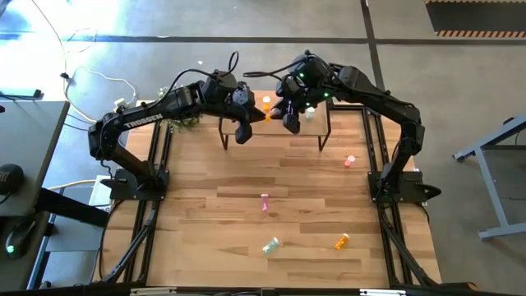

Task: Pick and place medicine bottles onto shelf by color
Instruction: Put the top orange pill bottle on the shelf aligned with the other orange pill bottle

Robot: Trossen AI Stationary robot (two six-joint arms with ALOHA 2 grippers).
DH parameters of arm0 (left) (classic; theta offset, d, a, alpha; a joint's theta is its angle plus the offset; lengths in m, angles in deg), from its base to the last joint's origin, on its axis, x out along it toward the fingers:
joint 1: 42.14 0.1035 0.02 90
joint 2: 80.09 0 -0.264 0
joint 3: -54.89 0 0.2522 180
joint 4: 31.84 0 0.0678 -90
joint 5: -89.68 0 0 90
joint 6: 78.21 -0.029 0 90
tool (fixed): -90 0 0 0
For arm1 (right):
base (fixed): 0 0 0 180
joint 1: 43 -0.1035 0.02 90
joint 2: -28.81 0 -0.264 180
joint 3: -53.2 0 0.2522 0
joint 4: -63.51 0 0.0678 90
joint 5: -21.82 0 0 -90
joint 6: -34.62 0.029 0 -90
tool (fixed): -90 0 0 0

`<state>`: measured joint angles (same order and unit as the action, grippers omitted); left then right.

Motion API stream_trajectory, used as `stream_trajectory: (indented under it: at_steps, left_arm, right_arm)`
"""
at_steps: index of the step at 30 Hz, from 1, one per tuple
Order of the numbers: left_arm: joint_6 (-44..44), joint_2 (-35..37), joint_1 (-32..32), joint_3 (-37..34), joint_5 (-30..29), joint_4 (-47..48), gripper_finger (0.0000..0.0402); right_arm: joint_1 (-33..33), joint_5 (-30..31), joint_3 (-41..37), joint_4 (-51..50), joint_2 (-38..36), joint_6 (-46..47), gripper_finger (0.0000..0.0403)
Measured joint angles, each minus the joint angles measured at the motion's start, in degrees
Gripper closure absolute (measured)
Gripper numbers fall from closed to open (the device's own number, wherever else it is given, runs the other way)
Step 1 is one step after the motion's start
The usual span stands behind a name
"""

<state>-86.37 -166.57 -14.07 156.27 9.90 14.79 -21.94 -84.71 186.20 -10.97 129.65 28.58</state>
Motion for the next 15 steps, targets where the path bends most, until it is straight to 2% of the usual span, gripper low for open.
stream_trajectory:
  at_steps: [15]
  left_arm:
    - [-0.63, 0.0, -0.04, 0.0, -0.13, -1.86, 0.0376]
  right_arm:
    - [-0.04, 0.06, 0.0, 5.06, 0.18, 5.17, 0.0294]
